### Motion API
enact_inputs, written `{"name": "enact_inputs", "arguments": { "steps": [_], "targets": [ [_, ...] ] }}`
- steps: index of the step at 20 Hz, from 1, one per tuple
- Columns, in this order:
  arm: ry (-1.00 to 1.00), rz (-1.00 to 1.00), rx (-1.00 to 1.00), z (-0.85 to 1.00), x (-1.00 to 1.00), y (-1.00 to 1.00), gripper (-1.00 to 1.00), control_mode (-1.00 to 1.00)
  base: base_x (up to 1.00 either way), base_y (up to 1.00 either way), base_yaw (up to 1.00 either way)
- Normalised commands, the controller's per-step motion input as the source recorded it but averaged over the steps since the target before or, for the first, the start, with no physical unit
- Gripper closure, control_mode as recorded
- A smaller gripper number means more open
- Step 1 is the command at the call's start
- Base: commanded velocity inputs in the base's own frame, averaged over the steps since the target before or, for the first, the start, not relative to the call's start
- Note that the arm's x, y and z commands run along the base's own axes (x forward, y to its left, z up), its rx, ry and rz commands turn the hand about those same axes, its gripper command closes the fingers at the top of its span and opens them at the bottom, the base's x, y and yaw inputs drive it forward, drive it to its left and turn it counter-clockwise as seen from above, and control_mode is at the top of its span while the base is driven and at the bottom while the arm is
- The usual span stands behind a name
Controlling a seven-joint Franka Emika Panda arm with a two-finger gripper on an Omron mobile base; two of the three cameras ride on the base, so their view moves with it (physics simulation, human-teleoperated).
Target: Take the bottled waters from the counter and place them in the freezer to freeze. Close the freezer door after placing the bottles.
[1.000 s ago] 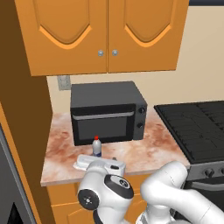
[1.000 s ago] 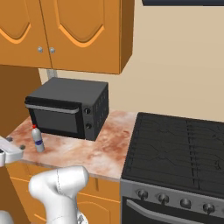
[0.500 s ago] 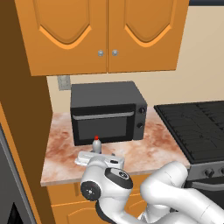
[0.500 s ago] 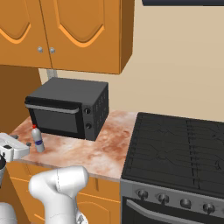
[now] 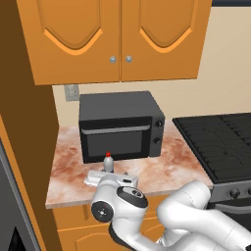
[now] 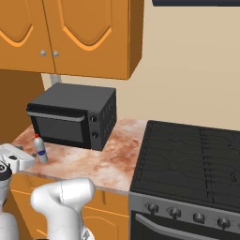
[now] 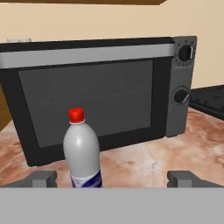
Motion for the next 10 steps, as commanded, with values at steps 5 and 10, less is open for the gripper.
{"name": "enact_inputs", "arguments": {
  "steps": [5, 10],
  "targets": [
    [0.0, 0.0, 0.0, -0.19, 0.21, 0.01, -1.0, -1.0, 0.0, 0.0, 0.0],
    [0.0, 0.0, 0.0, -0.06, 0.23, 0.03, -1.0, -1.0, 0.0, 0.0, 0.0]
  ]
}}
